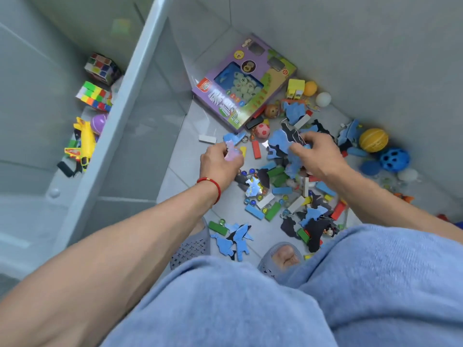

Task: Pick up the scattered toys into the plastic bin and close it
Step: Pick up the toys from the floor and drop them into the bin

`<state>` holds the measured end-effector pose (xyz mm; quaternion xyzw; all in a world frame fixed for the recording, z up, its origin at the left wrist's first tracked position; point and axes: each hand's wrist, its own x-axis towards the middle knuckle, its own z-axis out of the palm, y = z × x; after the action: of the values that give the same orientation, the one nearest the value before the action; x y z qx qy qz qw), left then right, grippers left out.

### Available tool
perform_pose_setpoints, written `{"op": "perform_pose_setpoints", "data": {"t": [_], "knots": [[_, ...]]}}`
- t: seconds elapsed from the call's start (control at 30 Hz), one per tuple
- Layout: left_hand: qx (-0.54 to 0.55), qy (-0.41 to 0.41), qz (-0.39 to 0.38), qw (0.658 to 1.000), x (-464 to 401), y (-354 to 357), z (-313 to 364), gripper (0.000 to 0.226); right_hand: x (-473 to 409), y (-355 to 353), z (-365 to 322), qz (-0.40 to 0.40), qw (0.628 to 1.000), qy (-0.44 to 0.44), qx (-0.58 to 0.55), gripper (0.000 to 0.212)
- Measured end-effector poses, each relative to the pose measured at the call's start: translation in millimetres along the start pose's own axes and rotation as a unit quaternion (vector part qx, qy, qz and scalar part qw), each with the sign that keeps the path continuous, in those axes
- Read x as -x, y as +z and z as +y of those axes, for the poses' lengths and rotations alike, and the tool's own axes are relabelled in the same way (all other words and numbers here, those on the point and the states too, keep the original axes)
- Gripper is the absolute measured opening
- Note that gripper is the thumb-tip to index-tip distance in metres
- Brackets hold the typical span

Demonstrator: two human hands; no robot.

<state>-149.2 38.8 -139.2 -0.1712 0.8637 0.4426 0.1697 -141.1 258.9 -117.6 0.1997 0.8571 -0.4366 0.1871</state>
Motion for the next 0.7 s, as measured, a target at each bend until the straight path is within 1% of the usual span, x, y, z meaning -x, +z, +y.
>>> {"op": "perform_pose_setpoints", "data": {"t": [0.03, 0.1, 0.17, 0.27, 0.33, 0.37, 0.4, 0.43, 0.47, 0.5, 0.53, 0.57, 0.63, 0.7], "knots": [[0.079, -0.027, 0.005, 0.997, 11.5, -10.0, 8.2, 0.010, 6.3, -3.7, -9.3, -0.016, 0.999, 0.025, -0.018, 0.022], [0.212, -0.046, 0.010, 0.976, 35.7, -34.7, 24.5, 0.025, 18.4, -9.3, -38.4, -0.051, 0.997, 0.038, -0.038, 0.026], [0.270, -0.003, 0.039, 0.962, 56.5, -70.5, 40.0, 0.028, 31.8, -13.1, -81.7, -0.098, 0.994, 0.022, -0.041, 0.027], [0.293, 0.090, 0.124, 0.944, 75.3, -145.4, 52.7, 0.027, 59.7, -10.2, -164.0, -0.183, 0.980, -0.052, -0.066, 0.020], [0.284, 0.117, 0.205, 0.929, 81.2, -198.8, 53.7, 0.028, 80.4, -1.9, -219.1, -0.233, 0.957, -0.091, -0.145, 0.016], [0.278, 0.113, 0.237, 0.924, 84.8, -221.0, 55.0, 0.029, 90.5, 3.1, -244.2, -0.259, 0.941, -0.095, -0.194, 0.019], [0.275, 0.099, 0.262, 0.920, 82.2, -242.4, 53.1, 0.032, 98.7, 8.9, -265.4, -0.286, 0.925, -0.095, -0.231, 0.024], [0.274, 0.067, 0.276, 0.919, 80.6, -260.8, 52.4, 0.039, 106.1, 15.6, -284.6, -0.306, 0.915, -0.094, -0.247, 0.028], [0.273, 0.031, 0.280, 0.920, 77.8, -276.6, 51.6, 0.052, 111.0, 22.4, -299.1, -0.313, 0.912, -0.095, -0.247, 0.033], [0.255, -0.007, 0.283, 0.925, 78.1, -290.1, 52.7, 0.067, 115.1, 29.1, -310.0, -0.306, 0.916, -0.096, -0.241, 0.038], [0.212, -0.032, 0.286, 0.934, 78.7, -300.4, 51.0, 0.079, 116.7, 35.8, -315.8, -0.288, 0.924, -0.097, -0.233, 0.041], [0.152, -0.039, 0.280, 0.947, 85.6, -306.3, 50.1, 0.082, 117.6, 41.8, -316.3, -0.262, 0.934, -0.099, -0.223, 0.041], [0.049, 0.004, 0.251, 0.967, 101.3, -307.0, 48.7, 0.073, 119.1, 50.6, -302.1, -0.215, 0.951, -0.107, -0.193, 0.036], [0.007, 0.069, 0.224, 0.972, 112.1, -307.2, 58.5, 0.065, 121.2, 53.0, -271.3, -0.186, 0.967, -0.111, -0.135, 0.030]]}}
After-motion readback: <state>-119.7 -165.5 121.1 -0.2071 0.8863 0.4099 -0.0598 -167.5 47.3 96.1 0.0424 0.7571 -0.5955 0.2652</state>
